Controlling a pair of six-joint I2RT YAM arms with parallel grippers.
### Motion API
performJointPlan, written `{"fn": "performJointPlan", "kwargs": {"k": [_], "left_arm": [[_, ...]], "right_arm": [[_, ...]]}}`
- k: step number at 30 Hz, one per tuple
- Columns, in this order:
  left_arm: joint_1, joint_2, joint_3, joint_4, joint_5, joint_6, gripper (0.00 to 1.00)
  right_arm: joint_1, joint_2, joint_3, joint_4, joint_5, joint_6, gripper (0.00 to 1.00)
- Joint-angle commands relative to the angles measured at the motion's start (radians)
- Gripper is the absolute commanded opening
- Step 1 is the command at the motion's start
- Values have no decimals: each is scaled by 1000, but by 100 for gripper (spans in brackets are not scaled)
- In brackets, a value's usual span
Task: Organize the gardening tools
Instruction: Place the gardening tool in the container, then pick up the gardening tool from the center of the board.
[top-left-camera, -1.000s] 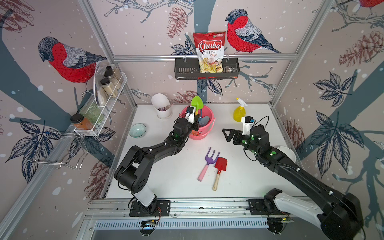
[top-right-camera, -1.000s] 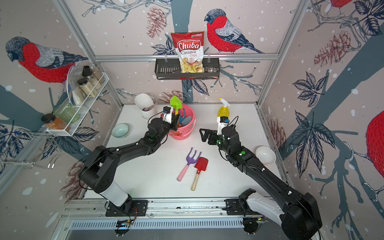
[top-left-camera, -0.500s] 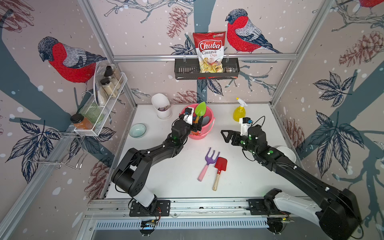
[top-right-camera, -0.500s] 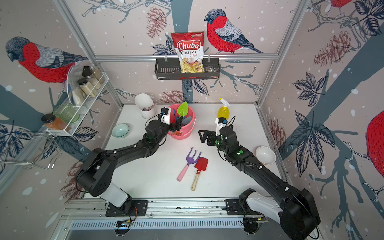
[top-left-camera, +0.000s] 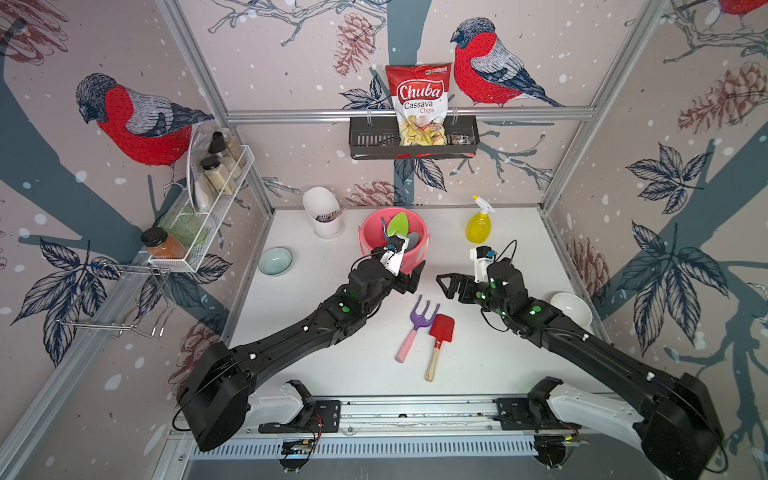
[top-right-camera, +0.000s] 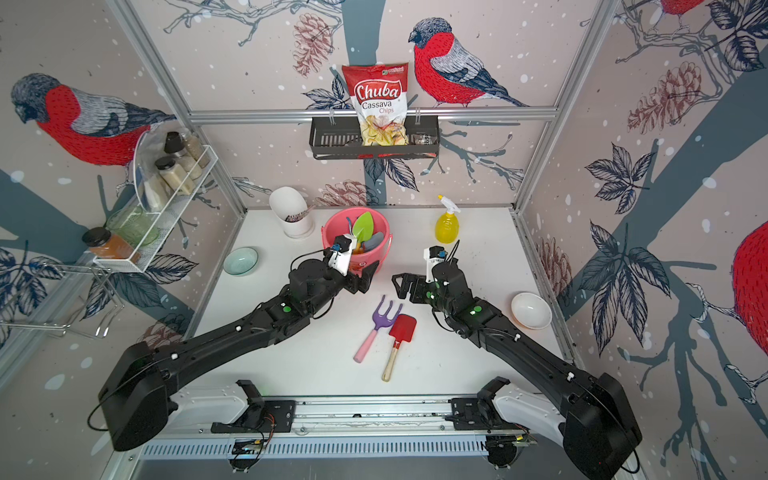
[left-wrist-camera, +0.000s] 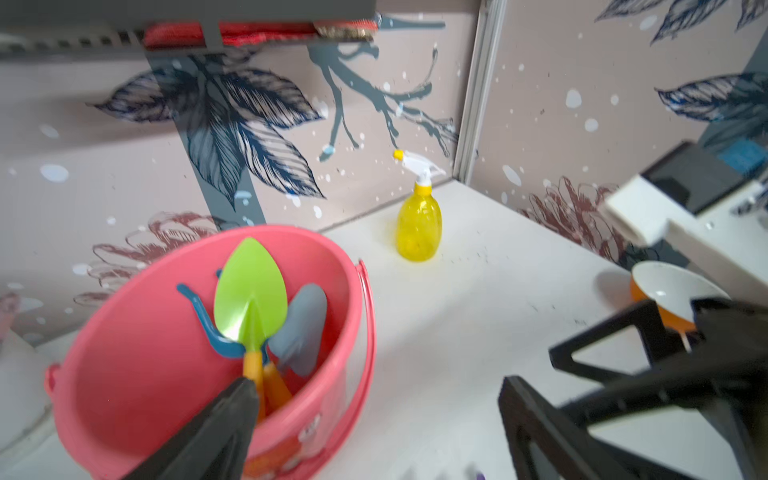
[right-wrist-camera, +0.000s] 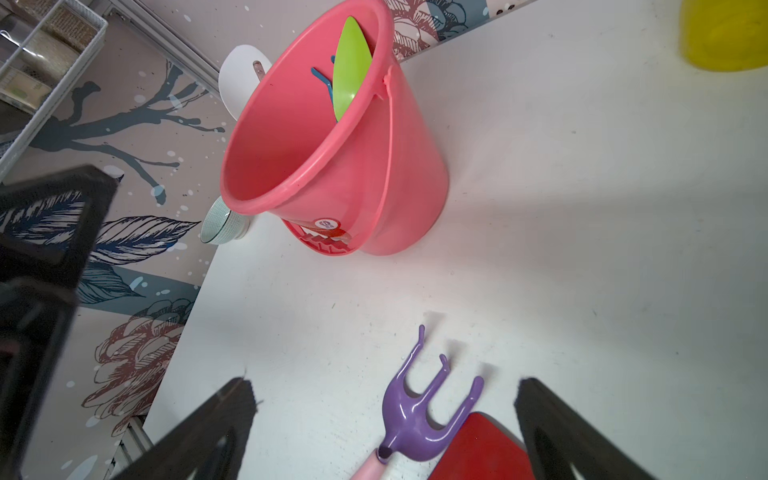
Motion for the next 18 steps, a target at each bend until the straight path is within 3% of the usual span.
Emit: {"fn": "performJointPlan", "kwargs": {"k": [1, 6, 12, 18], "left_arm": [[-35, -34, -34, -221, -5, -86, 89], [-56, -29, -70, -308, 115, -186, 79], [-65, 101, -37, -422, 228, -248, 68], [-110, 255, 36, -534, 250, -283, 57]], "right_arm": [[0, -17, -15, -4, -6, 20, 100], [-3, -31, -30, 3, -22, 32, 100], [-21, -69, -55, 5, -15, 48, 100], [-47, -113, -69, -13, -4, 48, 100]]}}
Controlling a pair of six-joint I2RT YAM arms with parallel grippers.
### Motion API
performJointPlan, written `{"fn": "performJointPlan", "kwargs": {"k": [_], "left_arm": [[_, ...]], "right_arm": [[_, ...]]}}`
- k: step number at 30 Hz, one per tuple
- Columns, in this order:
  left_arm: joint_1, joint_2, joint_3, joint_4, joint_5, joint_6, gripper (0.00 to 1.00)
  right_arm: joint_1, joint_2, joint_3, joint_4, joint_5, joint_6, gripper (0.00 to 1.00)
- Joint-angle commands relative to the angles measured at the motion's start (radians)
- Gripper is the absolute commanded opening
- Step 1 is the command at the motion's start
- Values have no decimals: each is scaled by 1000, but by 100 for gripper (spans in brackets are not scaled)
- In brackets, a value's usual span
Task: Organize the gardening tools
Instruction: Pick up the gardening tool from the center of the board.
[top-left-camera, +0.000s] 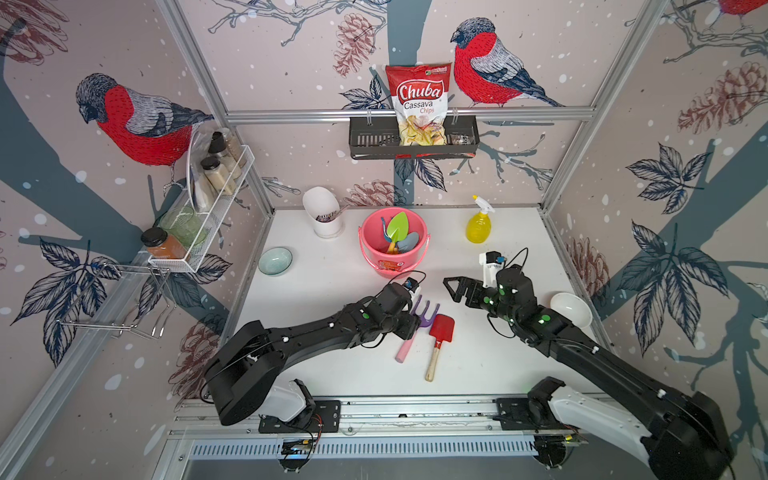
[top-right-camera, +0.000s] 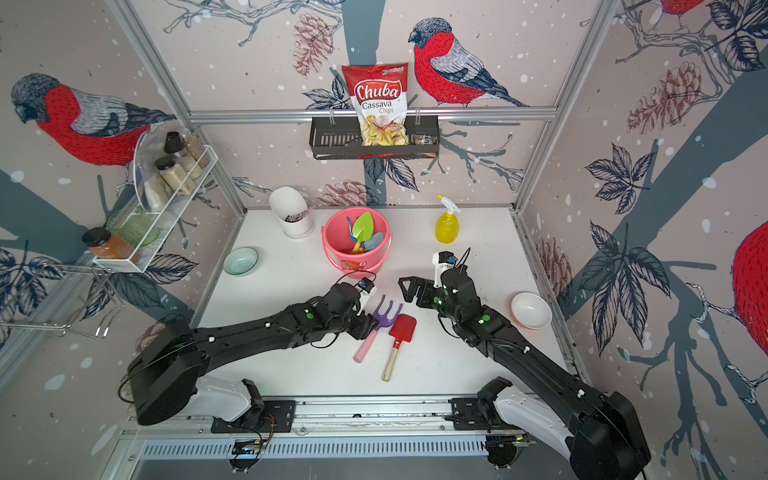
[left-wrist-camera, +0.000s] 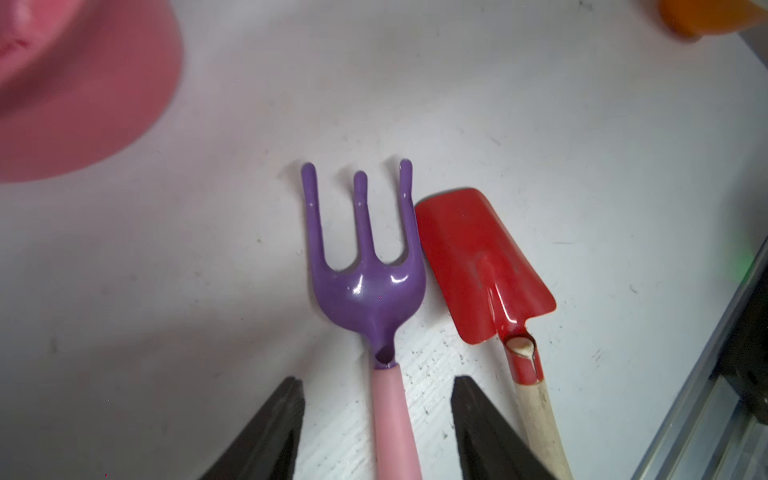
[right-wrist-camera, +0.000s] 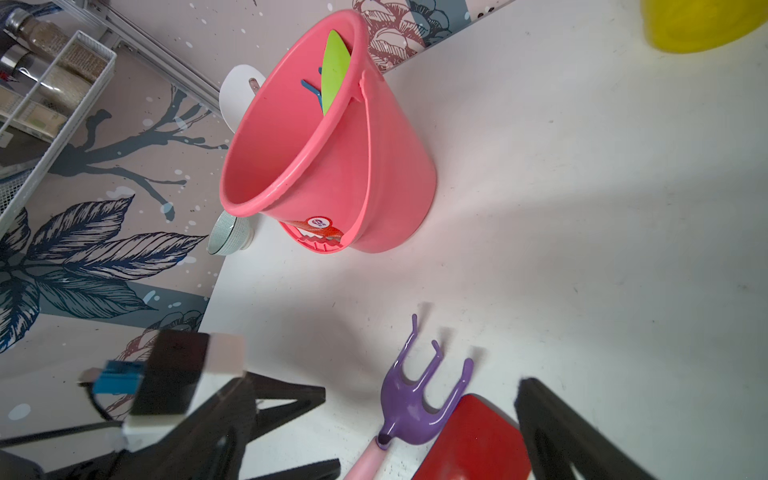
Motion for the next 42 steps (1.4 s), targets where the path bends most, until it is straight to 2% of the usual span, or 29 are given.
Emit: {"fn": "performJointPlan", "kwargs": {"k": [1, 5, 8, 15, 24, 28, 32, 38, 42], "left_arm": [[-27, 52, 31, -89, 33, -42, 56], [-55, 83, 47, -108, 8, -69, 49], [-63, 100, 66, -143, -7, -84, 48], [-87, 188, 166, -285, -83, -107, 51], [-89, 258, 235, -366, -95, -121, 50], [-89, 275, 244, -382, -90, -118, 45], [-89, 285, 251, -392, -84, -106, 30], [-89, 326, 293, -433, -69, -83, 29], [-89, 326, 296, -440, -70, -83, 12]], "right_arm": [[-11, -22, -7, -11, 8, 3, 100], [-30, -47, -18, -20, 7, 2, 100], [-39, -57, -22, -28, 4, 0, 100], [-60, -68, -31, -23, -8, -3, 100], [-86, -91, -24, -36, -24, -14, 100], [-102, -104, -24, -43, -31, -20, 100], [-119, -108, -27, -43, -43, -26, 100], [-141, -109, -27, -43, -62, -27, 100], [-149, -117, -25, -46, -68, -29, 100]]}}
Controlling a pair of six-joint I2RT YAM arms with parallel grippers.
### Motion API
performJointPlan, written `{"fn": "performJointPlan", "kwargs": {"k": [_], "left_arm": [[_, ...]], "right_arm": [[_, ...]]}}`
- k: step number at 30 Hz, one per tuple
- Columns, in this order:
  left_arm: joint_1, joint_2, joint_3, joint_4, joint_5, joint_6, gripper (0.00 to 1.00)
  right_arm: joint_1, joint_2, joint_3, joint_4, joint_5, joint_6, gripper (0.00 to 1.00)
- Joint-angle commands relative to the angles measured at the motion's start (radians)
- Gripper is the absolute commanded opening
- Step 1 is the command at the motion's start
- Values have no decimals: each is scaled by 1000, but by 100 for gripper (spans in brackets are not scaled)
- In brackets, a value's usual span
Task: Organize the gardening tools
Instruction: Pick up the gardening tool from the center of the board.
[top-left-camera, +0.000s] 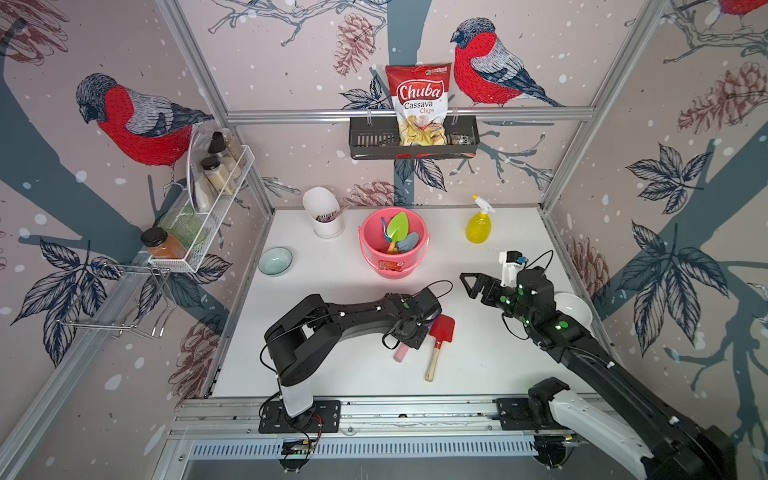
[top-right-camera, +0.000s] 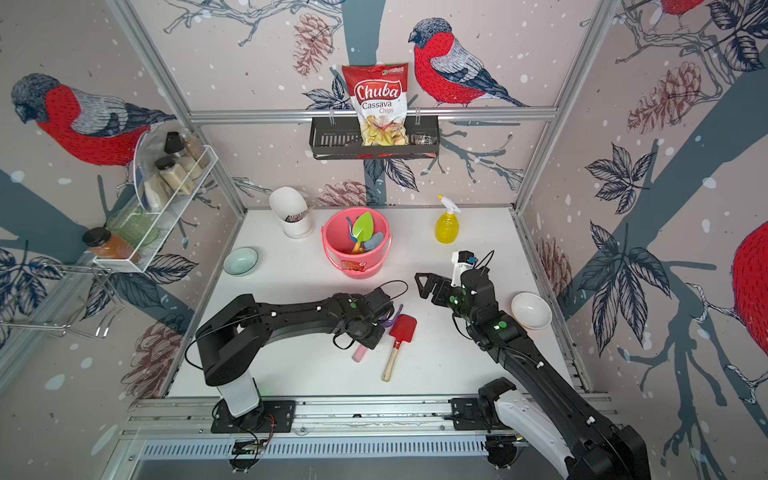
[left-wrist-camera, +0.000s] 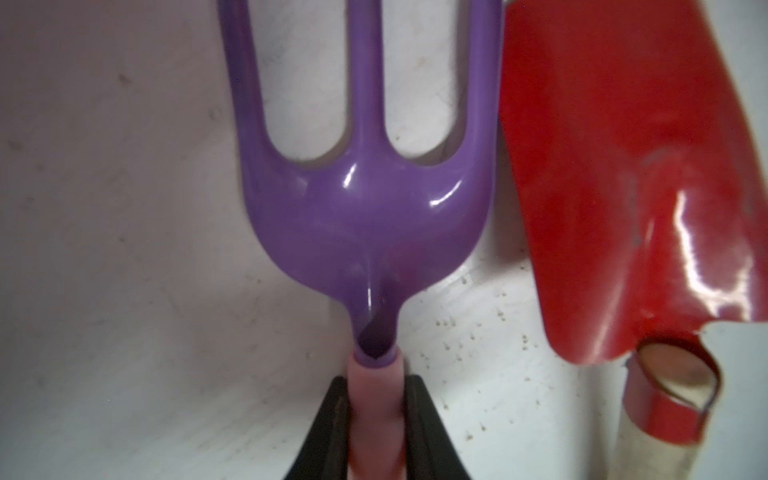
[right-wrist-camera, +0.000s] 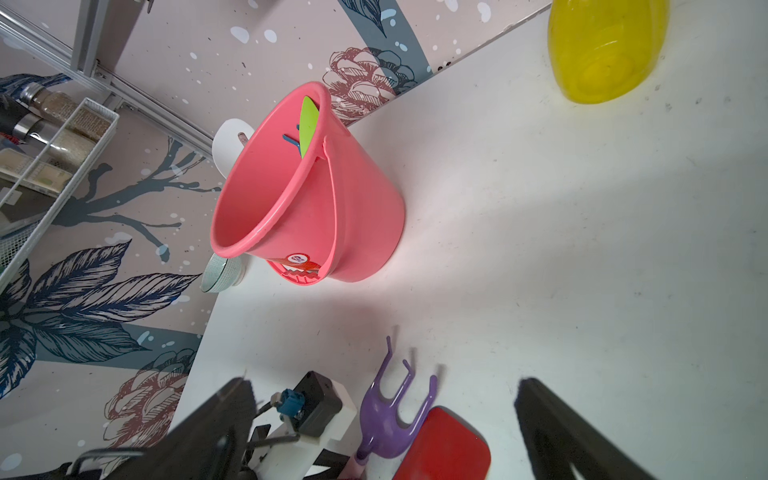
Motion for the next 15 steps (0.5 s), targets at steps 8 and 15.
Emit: {"fn": "performJointPlan", "kwargs": {"k": [8, 15], "left_arm": [[-4, -35, -17, -33, -14, -11, 0], [-8, -155, -49, 3, -102, -27, 0]], "right_arm": [[-16, -18, -5, -2, -21, -9, 100], [-18, -22, -10, 1, -21, -6, 100]]}}
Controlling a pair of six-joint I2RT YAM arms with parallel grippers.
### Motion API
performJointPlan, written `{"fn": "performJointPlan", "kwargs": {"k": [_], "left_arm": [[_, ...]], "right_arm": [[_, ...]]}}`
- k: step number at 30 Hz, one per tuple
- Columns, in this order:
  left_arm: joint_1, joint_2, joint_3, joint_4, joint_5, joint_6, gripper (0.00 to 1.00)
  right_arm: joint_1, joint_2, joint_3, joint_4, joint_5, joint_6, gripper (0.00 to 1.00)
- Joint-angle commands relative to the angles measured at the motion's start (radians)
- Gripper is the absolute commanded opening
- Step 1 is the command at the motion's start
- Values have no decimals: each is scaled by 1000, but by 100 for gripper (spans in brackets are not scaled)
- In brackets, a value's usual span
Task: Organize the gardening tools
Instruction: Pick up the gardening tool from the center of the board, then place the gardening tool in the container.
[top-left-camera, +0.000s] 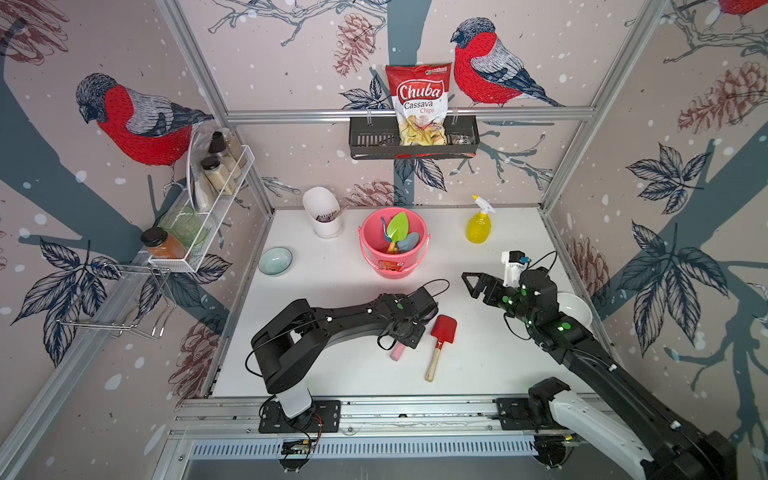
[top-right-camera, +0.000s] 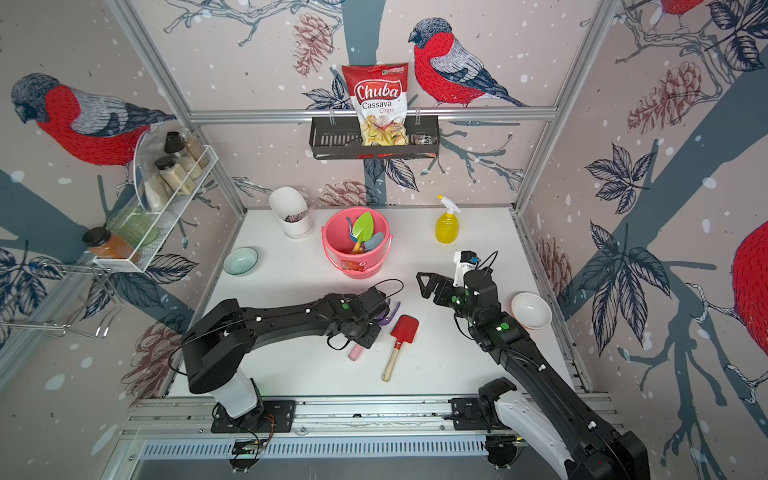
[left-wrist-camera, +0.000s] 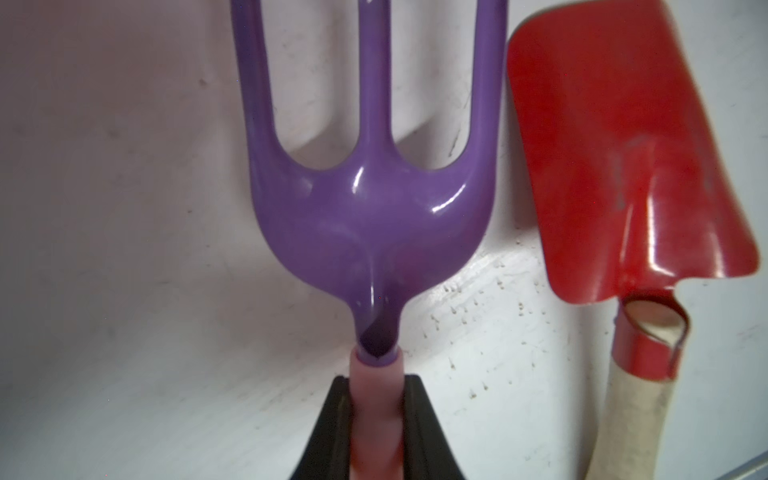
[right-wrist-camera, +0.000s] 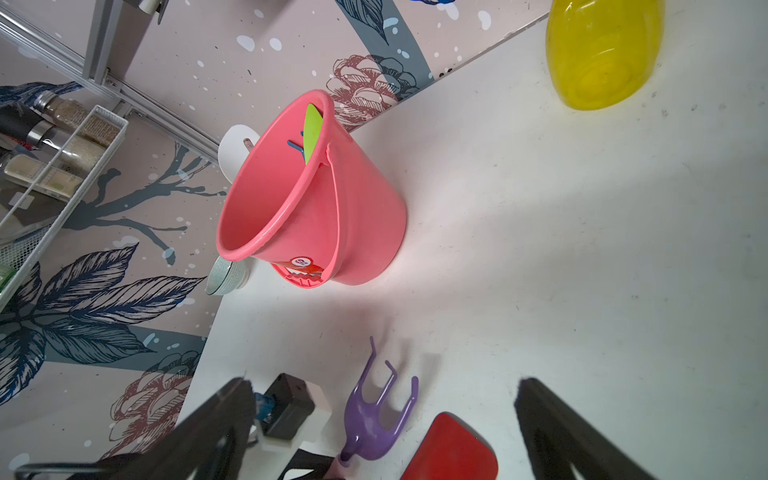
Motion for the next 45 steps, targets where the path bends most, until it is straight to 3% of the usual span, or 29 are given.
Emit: {"fn": "performJointPlan", "kwargs": {"k": [1, 11, 17, 20, 22, 30, 35, 45], "left_arm": [[-11, -60, -6, 20, -69, -6, 0], [-73, -384, -77, 268, -220, 88, 0], [-71, -571, -130, 487, -351, 252, 0], [-37, -614, -146, 628, -382, 368, 0], [29, -622, -150, 714, -340, 403, 0], [260, -529, -162, 1073, -115, 458, 0], [381, -417, -217, 1314, 24, 401, 0], [486, -187, -233, 1544, 125, 396, 0]], "right_arm": [[-1, -3, -6, 5, -7, -2, 100], [5, 6, -26, 12, -44, 24, 100], [44, 12, -62, 24, -40, 49, 100], [75, 23, -80, 48, -29, 65, 100], [102, 40, -88, 69, -25, 76, 100], [253, 145, -36, 42, 6, 96, 100], [302, 164, -35, 44, 32, 125, 100], [351, 175, -21, -4, 40, 154, 100]]}}
